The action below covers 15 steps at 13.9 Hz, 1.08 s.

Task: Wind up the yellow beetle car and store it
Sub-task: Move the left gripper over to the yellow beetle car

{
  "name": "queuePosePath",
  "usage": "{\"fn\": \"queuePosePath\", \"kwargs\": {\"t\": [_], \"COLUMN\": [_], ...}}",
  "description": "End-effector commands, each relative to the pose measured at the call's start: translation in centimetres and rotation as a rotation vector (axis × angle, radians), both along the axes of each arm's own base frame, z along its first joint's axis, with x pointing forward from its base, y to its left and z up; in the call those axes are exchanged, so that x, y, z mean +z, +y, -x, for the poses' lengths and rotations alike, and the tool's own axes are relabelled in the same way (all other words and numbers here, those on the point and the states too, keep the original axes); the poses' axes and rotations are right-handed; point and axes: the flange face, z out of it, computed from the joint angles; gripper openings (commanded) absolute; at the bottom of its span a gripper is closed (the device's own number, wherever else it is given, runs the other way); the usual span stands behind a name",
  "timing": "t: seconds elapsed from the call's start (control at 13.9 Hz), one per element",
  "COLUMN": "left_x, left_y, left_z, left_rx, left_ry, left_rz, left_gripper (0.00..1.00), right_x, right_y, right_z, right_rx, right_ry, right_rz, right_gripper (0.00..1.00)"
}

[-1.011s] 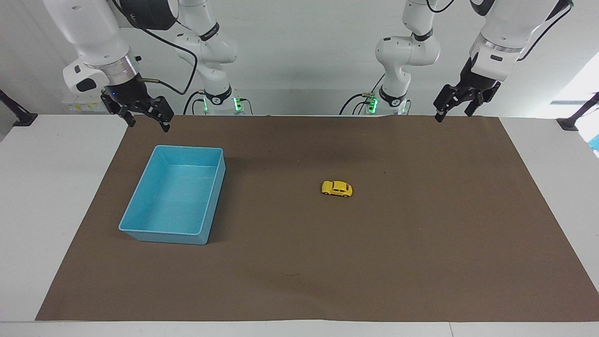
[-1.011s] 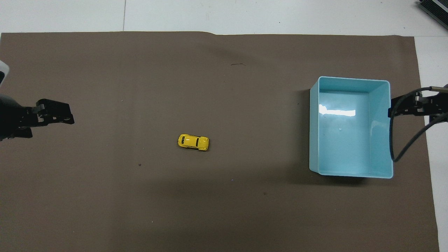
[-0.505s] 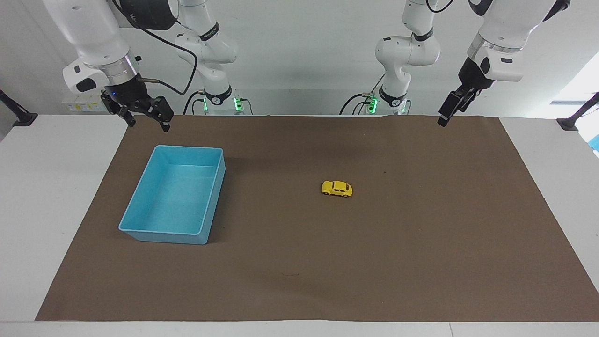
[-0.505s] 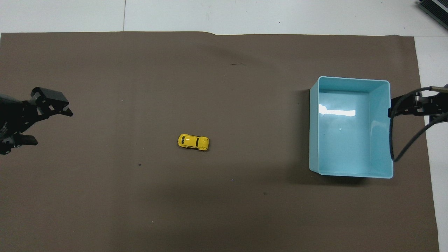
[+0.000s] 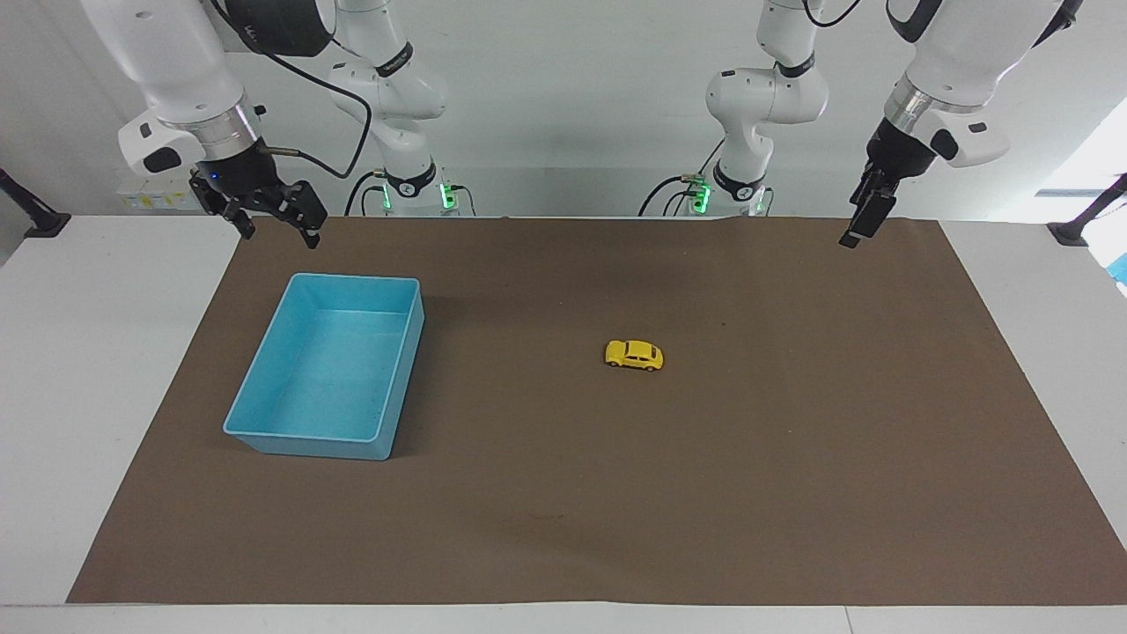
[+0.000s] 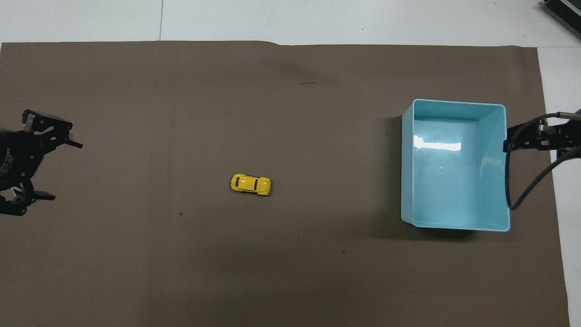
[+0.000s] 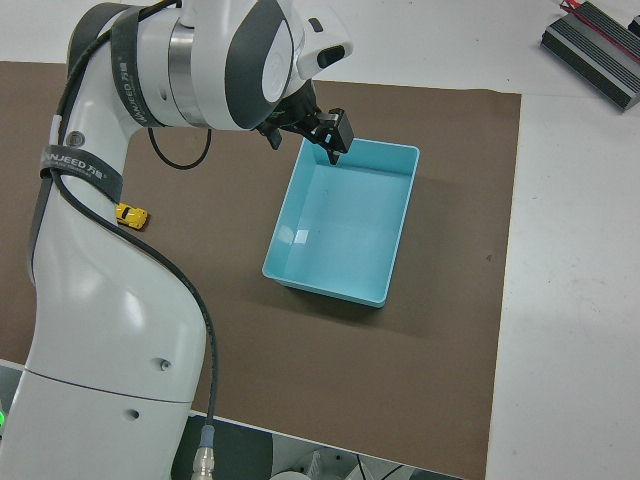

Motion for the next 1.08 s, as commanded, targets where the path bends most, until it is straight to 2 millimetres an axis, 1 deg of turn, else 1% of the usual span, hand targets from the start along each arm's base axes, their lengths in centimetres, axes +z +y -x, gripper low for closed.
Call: {"fn": "queuePosePath", "kwargs": {"t": [0.0, 0.07, 0.22, 0.29, 0.36, 0.58, 0.79, 1.01], "left_x": [-0.2, -0.4, -2.1, -2.8, -3.0, -3.7, -6.3, -7.5], "left_y": [0.2, 0.2, -0.6, -0.7, -0.9, -2.4, -5.0, -6.3], "left_z": [0.5, 0.3, -0.1, -0.2, -0.2, -0.4, -0.7, -1.6], "left_rx": [0.179, 0.256, 0.392, 0.431, 0.433, 0.407, 0.37, 0.395], "left_ry": [0.004, 0.002, 0.007, 0.005, 0.001, -0.001, -0.033, -0.051], "left_rz": [0.013, 0.015, 0.017, 0.019, 0.02, 0.02, 0.033, 0.044], "left_gripper": [1.0, 1.0, 1.0, 1.0, 1.0, 1.0, 1.0, 1.0], "right_x": [0.0, 0.0, 0.0, 0.0, 0.0, 0.0, 0.0, 0.0], "right_y": [-0.5, -0.5, -0.5, -0.5, -0.5, -0.5, -0.5, -0.5], "right_z": [0.2, 0.2, 0.2, 0.2, 0.2, 0.2, 0.2, 0.2], "right_rx": [0.018, 0.018, 0.019, 0.018, 0.018, 0.018, 0.018, 0.018], "right_ry": [-0.004, -0.004, -0.002, -0.004, -0.002, -0.002, -0.001, -0.002], "right_rz": [0.0, 0.0, 0.002, 0.0, 0.002, 0.002, 0.002, 0.002], "right_gripper": [1.0, 1.0, 1.0, 1.0, 1.0, 1.0, 1.0, 1.0]}}
